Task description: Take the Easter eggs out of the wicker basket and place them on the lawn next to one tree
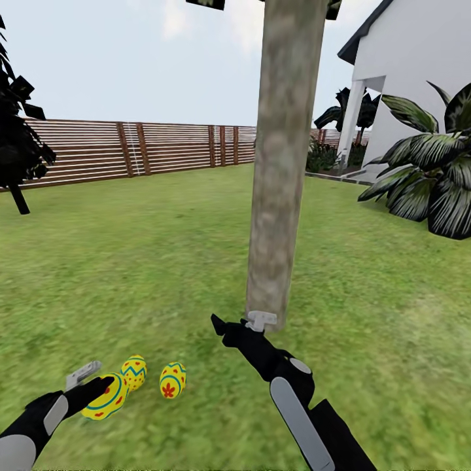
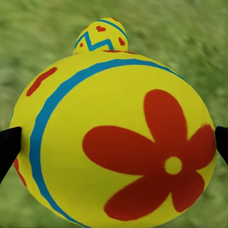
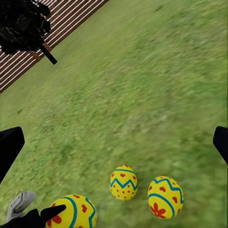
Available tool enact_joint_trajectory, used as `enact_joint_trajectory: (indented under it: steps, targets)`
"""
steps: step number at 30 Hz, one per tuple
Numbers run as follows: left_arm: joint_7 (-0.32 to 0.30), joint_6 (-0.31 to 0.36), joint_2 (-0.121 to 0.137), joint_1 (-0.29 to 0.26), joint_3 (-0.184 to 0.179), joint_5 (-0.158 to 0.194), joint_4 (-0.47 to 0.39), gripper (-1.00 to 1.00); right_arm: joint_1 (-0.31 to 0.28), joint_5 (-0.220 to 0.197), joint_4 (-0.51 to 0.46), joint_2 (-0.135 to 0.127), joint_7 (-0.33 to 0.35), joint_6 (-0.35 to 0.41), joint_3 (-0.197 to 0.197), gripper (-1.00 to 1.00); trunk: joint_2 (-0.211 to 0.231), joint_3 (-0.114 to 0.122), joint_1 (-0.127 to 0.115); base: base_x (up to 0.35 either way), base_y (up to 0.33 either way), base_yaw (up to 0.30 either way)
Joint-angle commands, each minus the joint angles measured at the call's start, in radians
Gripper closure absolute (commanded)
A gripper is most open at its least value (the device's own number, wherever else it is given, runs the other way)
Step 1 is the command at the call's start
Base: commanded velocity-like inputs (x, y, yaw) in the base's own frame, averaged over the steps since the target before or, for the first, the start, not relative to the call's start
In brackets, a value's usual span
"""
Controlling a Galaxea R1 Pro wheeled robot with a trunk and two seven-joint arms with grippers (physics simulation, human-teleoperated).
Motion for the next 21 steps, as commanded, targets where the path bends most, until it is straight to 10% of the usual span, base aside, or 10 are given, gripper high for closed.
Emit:
enact_joint_trajectory:
  steps: [1,21]
  targets:
    - [-0.002,0.010,-0.001,-0.001,0.006,0.006,-0.003,1.00,-0.001,-0.010,-0.001,0.000,-0.010,0.002,0.001,-1.00,-0.008,-0.004,0.004,0.000,0.000,0.000]
    - [0.000,0.013,-0.022,-0.002,0.005,0.005,-0.013,1.00,-0.001,-0.006,0.000,0.003,-0.011,0.002,-0.001,-1.00,-0.148,-0.067,0.080,0.000,0.000,0.000]
